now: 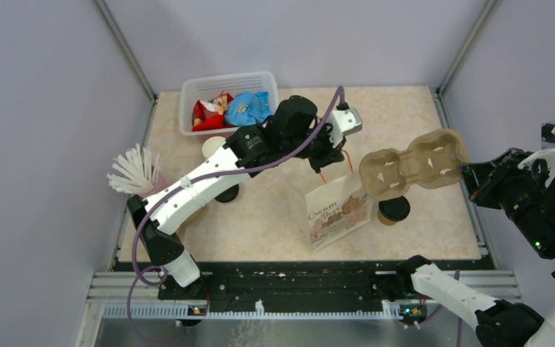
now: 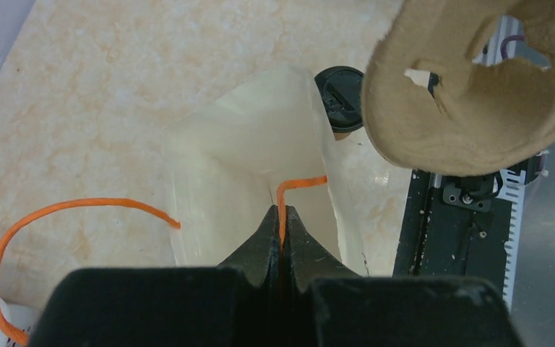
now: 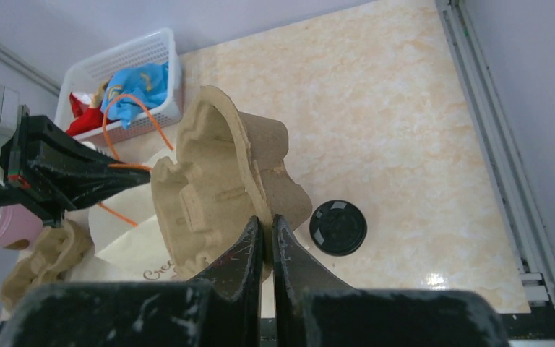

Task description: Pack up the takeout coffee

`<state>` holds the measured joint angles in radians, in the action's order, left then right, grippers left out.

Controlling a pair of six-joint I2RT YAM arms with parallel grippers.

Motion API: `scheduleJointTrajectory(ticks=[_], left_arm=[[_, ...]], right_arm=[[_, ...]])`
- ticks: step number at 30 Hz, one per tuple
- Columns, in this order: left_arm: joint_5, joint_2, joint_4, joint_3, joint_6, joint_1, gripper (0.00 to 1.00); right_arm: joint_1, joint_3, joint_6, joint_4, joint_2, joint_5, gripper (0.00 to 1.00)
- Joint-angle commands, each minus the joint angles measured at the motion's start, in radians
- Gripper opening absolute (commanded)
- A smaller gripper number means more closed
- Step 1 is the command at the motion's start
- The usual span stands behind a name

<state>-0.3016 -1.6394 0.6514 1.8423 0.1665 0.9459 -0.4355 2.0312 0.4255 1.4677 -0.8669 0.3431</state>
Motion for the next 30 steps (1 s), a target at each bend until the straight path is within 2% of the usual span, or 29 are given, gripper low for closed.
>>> scheduleJointTrajectory(ticks=[1,5,11,23,25,27,30], left_arm=[[0.063,-0.003,0.031,0.055,0.032,0.043,0.0],[0.146,-0.016,0.106,0.116,0.065,0.055,0.0],[0.217,-0.007,0.179,0.173,0.089,0.057,0.0],[0.229,0.099,0.097,-0.031,-0.014,0.119,0.01],[0.188,0.099,0.1,-0.041,-0.053,0.123,0.21],[0.167,0.106,0.103,-0.036,-0.104,0.126,0.52],[0.17,0.122,0.116,0.02,-0.221,0.125,0.72]], right_arm=[[0.006,0.093,-0.075,0.015,-0.026,0.093,0.0],[0.006,0.149,-0.114,0.017,-0.053,0.099,0.0],[0.005,0.112,-0.118,-0.024,-0.05,0.075,0.0],[0.005,0.007,-0.073,-0.092,-0.032,0.013,0.0],[0.006,0.001,-0.064,-0.086,-0.034,0.002,0.0],[0.006,0.005,-0.052,-0.071,-0.04,-0.003,0.0],[0.007,0.008,-0.026,-0.044,-0.052,-0.018,0.0]])
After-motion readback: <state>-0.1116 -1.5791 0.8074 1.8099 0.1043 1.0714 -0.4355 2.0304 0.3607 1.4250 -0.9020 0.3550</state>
